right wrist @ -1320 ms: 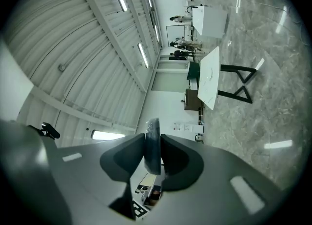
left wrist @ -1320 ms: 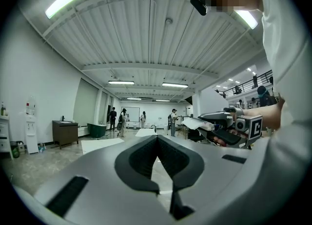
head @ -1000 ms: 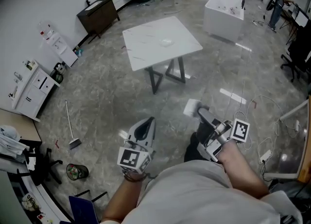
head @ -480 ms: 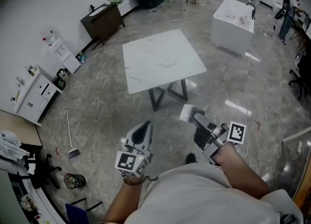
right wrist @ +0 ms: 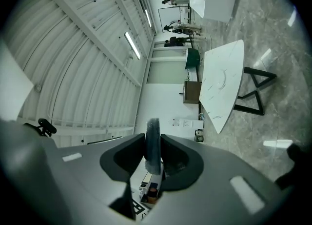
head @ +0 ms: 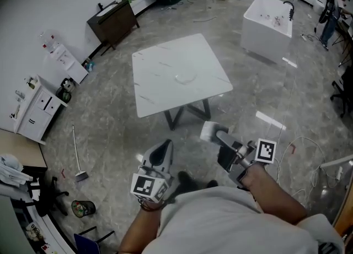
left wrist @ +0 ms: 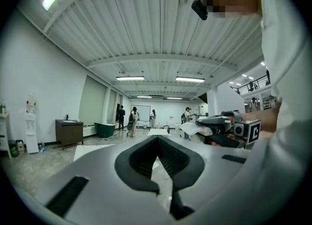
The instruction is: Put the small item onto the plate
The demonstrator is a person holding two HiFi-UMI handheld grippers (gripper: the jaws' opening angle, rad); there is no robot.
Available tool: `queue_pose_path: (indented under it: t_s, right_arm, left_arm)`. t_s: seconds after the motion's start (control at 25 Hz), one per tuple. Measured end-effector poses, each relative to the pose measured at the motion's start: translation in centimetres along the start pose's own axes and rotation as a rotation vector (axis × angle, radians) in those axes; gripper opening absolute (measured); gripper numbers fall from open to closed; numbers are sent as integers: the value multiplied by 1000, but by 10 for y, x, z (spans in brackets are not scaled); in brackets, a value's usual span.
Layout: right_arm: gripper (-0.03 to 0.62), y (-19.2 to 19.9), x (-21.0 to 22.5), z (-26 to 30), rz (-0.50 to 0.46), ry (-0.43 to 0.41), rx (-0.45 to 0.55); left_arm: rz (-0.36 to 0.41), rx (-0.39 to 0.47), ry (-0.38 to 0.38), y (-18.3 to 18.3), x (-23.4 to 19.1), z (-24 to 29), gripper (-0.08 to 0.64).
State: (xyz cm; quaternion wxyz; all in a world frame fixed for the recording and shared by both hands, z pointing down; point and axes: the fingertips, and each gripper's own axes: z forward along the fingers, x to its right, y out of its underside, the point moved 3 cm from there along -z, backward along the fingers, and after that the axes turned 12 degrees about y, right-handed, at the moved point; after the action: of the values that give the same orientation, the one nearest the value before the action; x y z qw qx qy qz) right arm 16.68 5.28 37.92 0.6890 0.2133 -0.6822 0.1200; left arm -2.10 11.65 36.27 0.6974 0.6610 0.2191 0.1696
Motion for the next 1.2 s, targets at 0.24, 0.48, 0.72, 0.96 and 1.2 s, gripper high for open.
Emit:
queue_pose_path:
  t_s: [0.24,0.48,0.72,0.96,1.2]
  right_arm:
    - [98,-41,20,45,11,33,10]
    - [98,-91,33,117,14,47,27]
    - [98,-138,45,199,23,75,76]
    - [98,-171,62,266,21,105,137]
    - [98,-190,77,301,24,128,173]
  left_arm:
    - [-44,22,6,5,-59,45,6]
    - [-71,19,58,10,-140,102,6]
    - [-95,-11,121,2,-232,150,6]
    - [-94,-18,174,-4,-316,182,6]
    - [-88,-18,215,-3,-359,203,6]
